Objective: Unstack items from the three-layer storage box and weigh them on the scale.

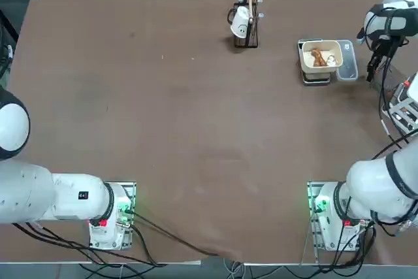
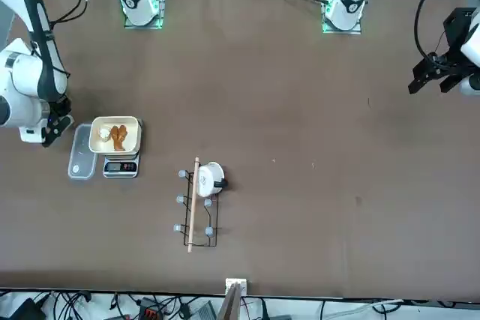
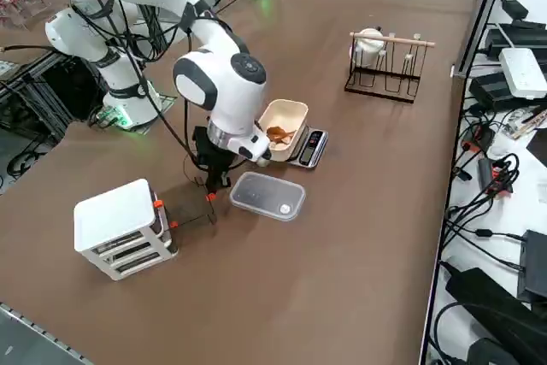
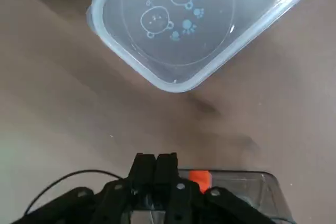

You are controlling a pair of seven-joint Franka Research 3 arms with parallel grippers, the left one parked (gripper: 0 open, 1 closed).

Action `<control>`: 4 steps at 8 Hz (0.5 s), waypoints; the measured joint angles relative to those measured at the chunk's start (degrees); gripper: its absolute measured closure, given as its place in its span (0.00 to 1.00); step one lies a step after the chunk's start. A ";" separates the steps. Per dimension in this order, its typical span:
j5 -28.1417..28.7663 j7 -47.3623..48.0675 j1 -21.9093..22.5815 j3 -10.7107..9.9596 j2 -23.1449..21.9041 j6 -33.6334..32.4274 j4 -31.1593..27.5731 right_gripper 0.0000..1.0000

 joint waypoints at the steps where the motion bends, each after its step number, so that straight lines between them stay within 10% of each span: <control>1: -0.38 0.00 -0.13 0.02 -0.02 -0.06 -0.19 0.98; 4: -2.37 0.00 -2.24 -0.11 -0.19 -0.09 -1.62 0.98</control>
